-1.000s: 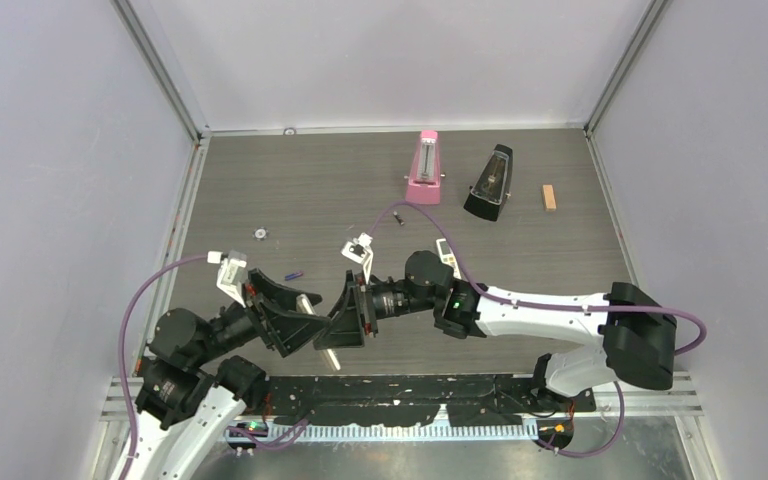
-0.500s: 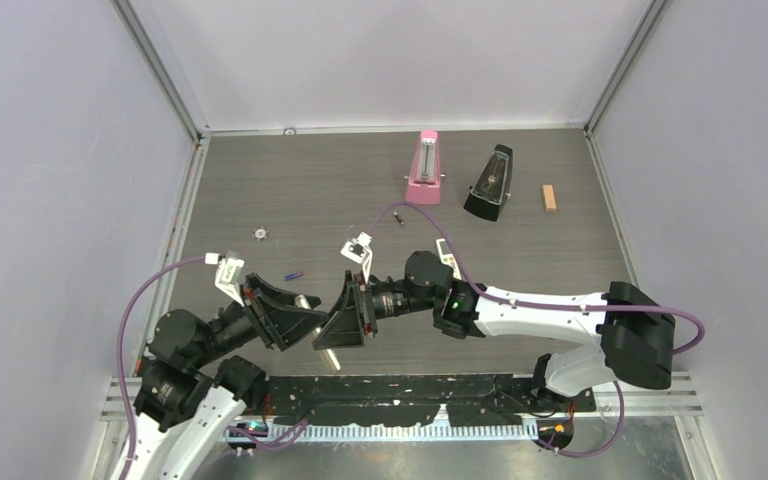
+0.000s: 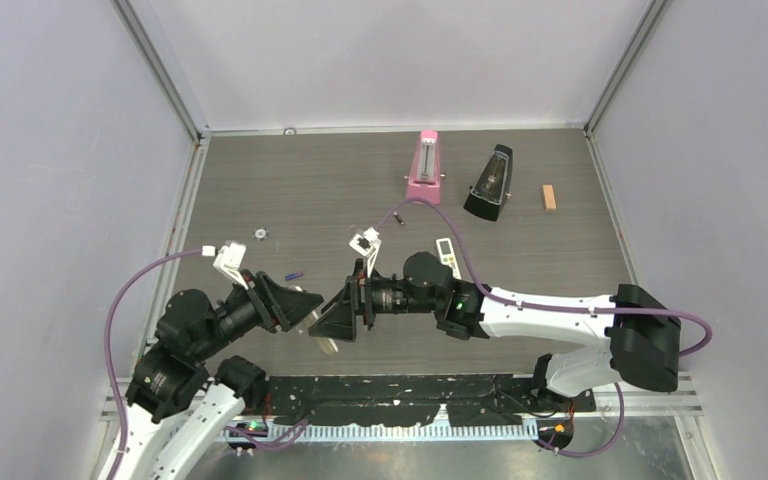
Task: Load the batteries into the remote control
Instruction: Adjust the remote control.
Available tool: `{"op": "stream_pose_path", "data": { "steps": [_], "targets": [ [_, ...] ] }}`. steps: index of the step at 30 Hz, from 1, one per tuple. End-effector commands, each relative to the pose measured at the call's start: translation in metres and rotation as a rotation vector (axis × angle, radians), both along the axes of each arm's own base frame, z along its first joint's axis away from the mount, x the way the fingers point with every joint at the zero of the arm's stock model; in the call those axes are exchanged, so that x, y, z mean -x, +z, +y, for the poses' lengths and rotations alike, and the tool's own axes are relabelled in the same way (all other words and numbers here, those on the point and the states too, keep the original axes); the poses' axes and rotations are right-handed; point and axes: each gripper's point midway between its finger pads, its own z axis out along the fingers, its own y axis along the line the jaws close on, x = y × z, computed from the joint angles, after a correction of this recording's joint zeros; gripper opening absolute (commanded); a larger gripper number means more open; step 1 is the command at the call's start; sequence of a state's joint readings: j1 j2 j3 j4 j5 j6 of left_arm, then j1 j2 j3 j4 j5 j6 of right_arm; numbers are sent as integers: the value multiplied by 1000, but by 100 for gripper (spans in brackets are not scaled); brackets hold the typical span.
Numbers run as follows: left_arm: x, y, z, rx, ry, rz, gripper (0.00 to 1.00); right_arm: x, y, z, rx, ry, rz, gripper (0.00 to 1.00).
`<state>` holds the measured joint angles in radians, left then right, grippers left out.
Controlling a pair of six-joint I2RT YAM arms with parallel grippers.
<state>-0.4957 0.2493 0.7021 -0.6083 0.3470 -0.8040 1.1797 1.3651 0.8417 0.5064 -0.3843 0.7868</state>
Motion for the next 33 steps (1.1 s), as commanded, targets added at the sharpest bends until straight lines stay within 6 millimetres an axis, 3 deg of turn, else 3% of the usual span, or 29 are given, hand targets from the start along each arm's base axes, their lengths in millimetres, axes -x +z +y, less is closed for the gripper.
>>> {"op": "stream_pose_path", "data": {
  "steps": [1,4,9,19,23,27,28,29,32,33],
  "targets": [
    [-18,-3,17,-57,148,65,0,-11,21,2,1,-125,-112,92],
    [-24,-8,20,-70,190,110,0,-15,3,3,137,-206,-206,91],
    [-28,-13,22,-81,219,149,0,-13,3,12,222,-329,-338,82],
    [-27,-15,24,-67,235,172,0,-12,-25,35,354,-388,-372,64],
    [-26,-15,24,-68,232,174,0,-15,-29,38,355,-423,-350,49],
    [-24,-15,21,-68,209,174,0,-13,-29,39,339,-419,-321,22],
    [-24,-14,20,-69,200,171,0,-12,-28,38,334,-416,-318,19],
    [-22,-14,18,-70,185,167,7,-10,-26,38,328,-404,-315,13],
    [-17,-7,15,-67,141,117,50,-6,-20,32,299,-367,-312,7],
    [-14,-3,15,-61,127,89,60,0,-13,30,272,-324,-309,6]
  ]
}}
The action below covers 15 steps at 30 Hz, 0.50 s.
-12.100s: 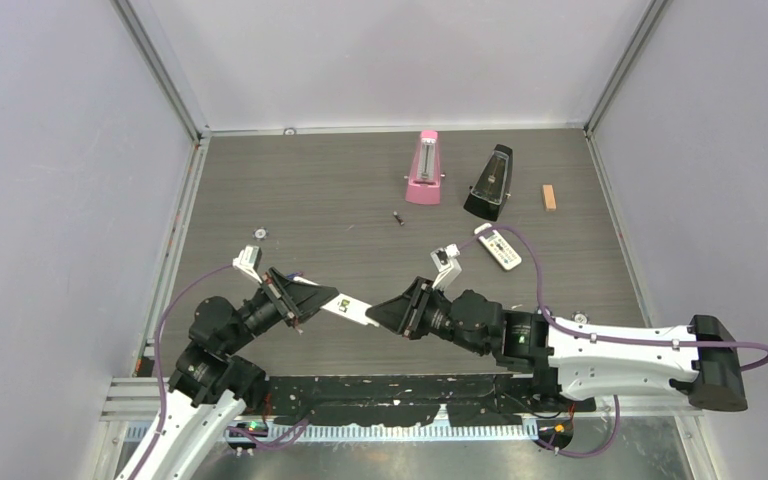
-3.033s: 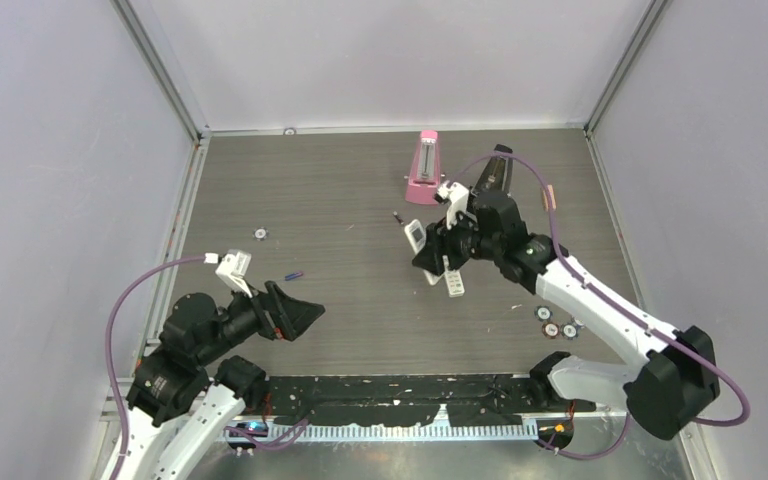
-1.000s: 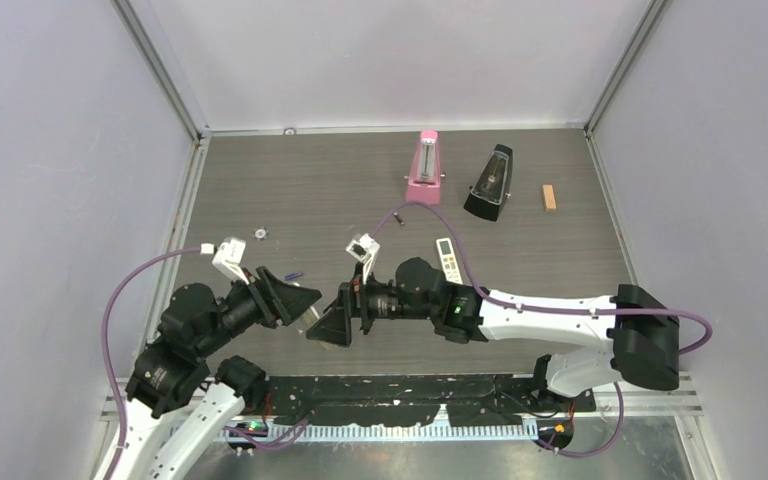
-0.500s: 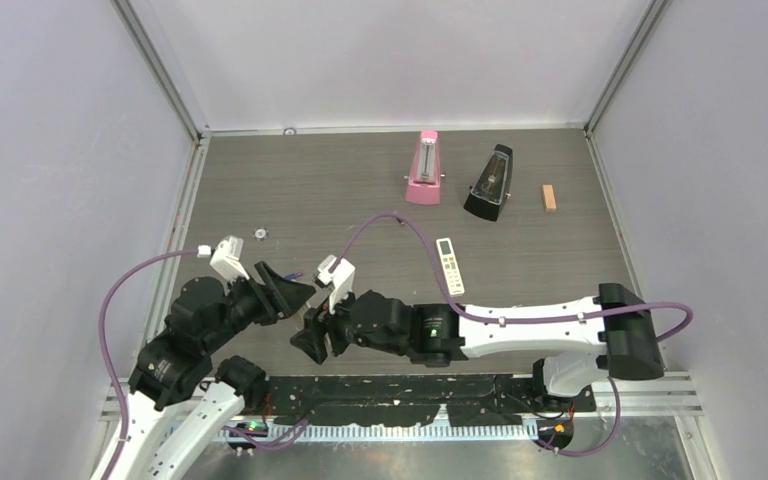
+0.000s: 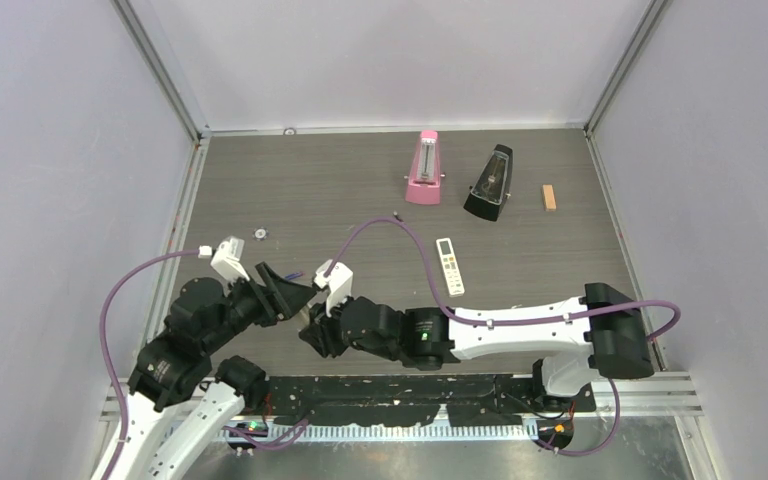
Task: Load the batteries into the remote control
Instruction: Adjust the remote control.
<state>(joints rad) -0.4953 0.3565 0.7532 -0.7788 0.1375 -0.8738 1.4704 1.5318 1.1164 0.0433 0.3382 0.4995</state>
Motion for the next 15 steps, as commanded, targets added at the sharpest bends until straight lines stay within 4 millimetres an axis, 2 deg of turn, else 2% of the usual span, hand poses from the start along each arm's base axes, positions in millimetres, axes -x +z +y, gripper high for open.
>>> {"op": "stream_pose_path", "data": {
  "steps": [1,3,6,13,15],
  "targets": [
    [13,38,-9,46,-116,-161,67,10,44,-4,-149,94,4,6],
    [20,48,-11,50,-162,-237,75,18,48,-12,-169,170,1,5],
    [35,62,-15,62,-245,-333,79,35,51,-28,-189,308,24,5],
    [73,76,-30,68,-494,-458,80,72,70,-54,-256,538,23,8],
    [86,80,-34,76,-578,-492,75,78,76,-60,-269,568,17,8]
  ]
}}
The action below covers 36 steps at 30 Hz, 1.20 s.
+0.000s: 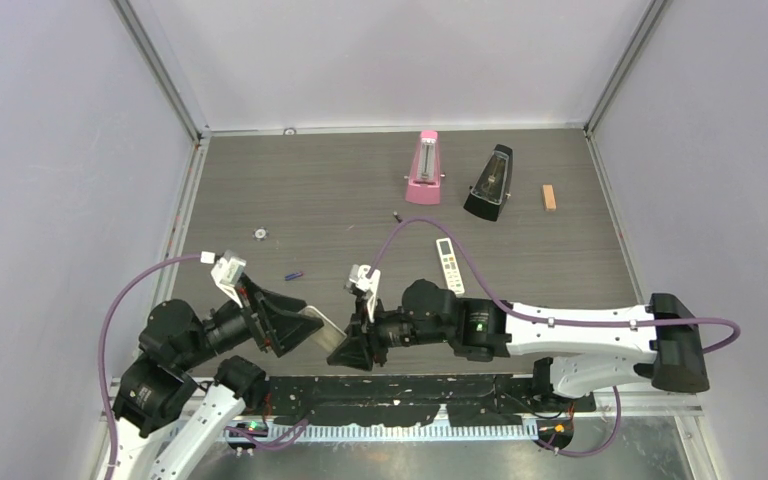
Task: Load the batteries into the remote control
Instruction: Adjust the remote control.
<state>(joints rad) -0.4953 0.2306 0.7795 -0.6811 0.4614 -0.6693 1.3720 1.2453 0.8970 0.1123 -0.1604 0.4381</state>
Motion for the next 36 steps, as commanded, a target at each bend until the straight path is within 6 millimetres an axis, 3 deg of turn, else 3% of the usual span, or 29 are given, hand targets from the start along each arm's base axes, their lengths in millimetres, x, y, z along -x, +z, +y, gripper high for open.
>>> {"op": "stream_pose_path", "data": {
  "steps": [1,6,13,20,28,33,36],
  "targets": [
    [38,30,-12,24,-242,-189,72,29,43,-10,-140,170,-36,9],
    [55,40,-17,47,-348,-231,56,40,49,-17,-155,235,-41,11],
    [71,31,-24,53,-492,-200,60,42,53,-17,-159,262,-38,12],
    [75,34,-27,84,-537,-195,49,44,50,-16,-145,281,-32,12],
    [69,21,-31,64,-550,-126,42,42,51,-14,-140,279,-39,12],
    [72,19,-31,59,-568,-130,32,39,51,-14,-137,274,-41,12],
    [76,19,-30,60,-587,-138,32,39,52,-14,-137,273,-40,12]
  ]
}}
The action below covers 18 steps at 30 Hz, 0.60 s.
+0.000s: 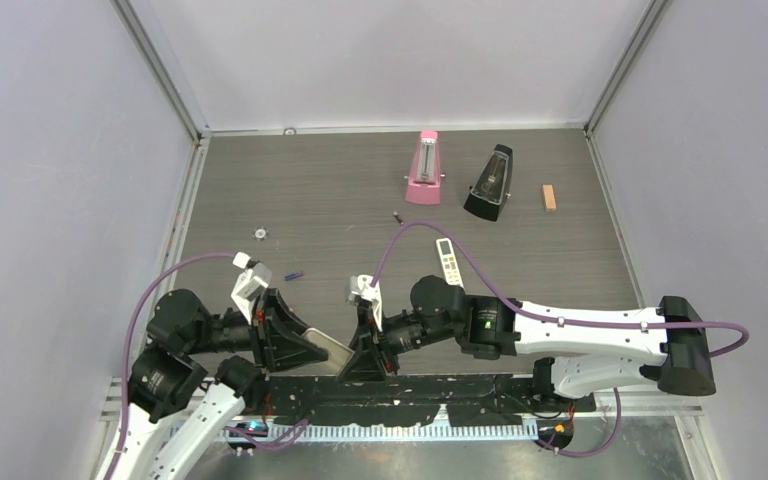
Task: Load the batteries into the remote control
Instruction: Adjust the remote control.
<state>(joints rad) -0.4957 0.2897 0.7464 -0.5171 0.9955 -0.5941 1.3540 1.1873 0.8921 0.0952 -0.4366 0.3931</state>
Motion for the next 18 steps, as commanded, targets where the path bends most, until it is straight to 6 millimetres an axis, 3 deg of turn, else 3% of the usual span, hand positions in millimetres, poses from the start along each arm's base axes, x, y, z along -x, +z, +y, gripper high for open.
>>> {"op": "stream_pose_path", "data": {
  "steps": [1,6,13,17,18],
  "targets": [
    [9,3,0,13,-55,-30,34,-2,32,5,-90,11,-35,12],
    [11,2,1,10,-68,-35,35,-2,33,5,-87,20,-37,12],
    [15,2,2,13,-89,-48,19,-3,31,7,-80,12,-31,12],
    [14,0,1,10,-88,-42,0,-4,30,8,-76,4,-30,12],
    [13,0,1,12,-85,-44,0,-6,29,8,-73,-4,-30,13]
  ]
}}
